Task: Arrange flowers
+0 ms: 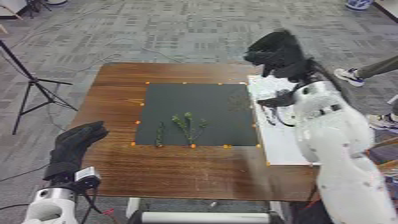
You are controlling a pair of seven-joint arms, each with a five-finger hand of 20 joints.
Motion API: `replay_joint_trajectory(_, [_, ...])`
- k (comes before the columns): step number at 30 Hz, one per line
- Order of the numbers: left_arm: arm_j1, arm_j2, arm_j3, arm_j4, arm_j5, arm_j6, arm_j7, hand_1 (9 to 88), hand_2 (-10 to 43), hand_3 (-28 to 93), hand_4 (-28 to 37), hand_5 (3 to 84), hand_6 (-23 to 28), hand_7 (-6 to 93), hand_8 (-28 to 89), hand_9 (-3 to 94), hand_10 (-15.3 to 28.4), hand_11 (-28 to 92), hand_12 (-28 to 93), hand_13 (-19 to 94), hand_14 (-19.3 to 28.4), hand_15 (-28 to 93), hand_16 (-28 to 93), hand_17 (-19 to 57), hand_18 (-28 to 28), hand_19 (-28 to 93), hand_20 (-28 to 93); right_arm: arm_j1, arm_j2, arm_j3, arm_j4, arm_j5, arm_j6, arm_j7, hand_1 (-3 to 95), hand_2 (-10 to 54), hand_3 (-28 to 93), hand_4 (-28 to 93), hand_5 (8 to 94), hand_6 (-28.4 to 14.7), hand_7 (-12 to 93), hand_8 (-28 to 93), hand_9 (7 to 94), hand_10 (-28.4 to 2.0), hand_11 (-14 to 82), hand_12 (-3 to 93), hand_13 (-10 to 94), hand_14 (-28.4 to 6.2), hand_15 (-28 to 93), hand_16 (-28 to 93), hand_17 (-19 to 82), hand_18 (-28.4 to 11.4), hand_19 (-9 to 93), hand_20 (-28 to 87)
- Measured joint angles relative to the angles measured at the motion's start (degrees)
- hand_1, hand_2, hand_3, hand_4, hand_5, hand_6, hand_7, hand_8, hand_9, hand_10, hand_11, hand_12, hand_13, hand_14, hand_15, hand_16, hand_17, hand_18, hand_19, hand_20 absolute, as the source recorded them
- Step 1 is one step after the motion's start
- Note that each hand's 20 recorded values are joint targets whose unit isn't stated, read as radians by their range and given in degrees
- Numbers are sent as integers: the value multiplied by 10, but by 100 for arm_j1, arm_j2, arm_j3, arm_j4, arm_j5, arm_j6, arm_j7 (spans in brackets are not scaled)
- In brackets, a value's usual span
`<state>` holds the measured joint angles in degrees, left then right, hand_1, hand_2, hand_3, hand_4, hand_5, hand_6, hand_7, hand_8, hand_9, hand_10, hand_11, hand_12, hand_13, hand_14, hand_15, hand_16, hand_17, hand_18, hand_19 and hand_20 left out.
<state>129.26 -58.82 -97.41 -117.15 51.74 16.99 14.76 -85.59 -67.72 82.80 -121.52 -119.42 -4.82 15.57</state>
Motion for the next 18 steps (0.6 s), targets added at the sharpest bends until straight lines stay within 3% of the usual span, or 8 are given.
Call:
replay_joint_trajectory(3, [5, -4, -9, 0, 0, 0, 1, 335, 0, 718, -116, 571, 28, 201, -74, 560, 138, 233, 138, 460, 173, 260, -10, 111, 112, 122, 231, -506, 613, 813, -336, -289, 567, -206, 324, -95, 639, -196, 569, -56, 135, -64, 660, -166, 140, 189, 707, -124, 468, 304, 342, -234, 777, 502])
replay_joint_trajectory(6, [10, -6, -17, -1, 0, -1, 1, 336, -1, 717, -117, 571, 28, 200, -74, 559, 137, 233, 138, 461, 173, 259, -10, 111, 112, 122, 231, -978, 1016, 1464, -331, -402, 1005, -88, 327, -95, 613, -203, 596, -67, 124, -56, 700, -170, 149, 186, 755, -109, 482, 303, 382, -235, 815, 515])
replay_joint_trajectory(11, [13, -13, -17, -4, 4, -9, 0, 336, -1, 717, -118, 571, 28, 201, -74, 559, 137, 233, 138, 460, 173, 259, -10, 111, 113, 122, 230, -1348, 1018, 1667, -71, -507, 709, 517, 350, -95, 589, -189, 672, -63, 148, -50, 790, -147, 192, 196, 859, -61, 473, 327, 489, -204, 887, 516])
replay_joint_trajectory(18, [-16, -13, 14, -4, 48, -34, -10, 336, 0, 715, -118, 571, 28, 201, -74, 560, 137, 233, 138, 459, 173, 259, -10, 111, 112, 122, 229, -1060, 666, 338, 949, -1240, 425, 589, 368, -95, 589, -185, 714, -51, 176, -50, 851, -133, 220, 210, 920, -35, 469, 340, 574, -168, 928, 489])
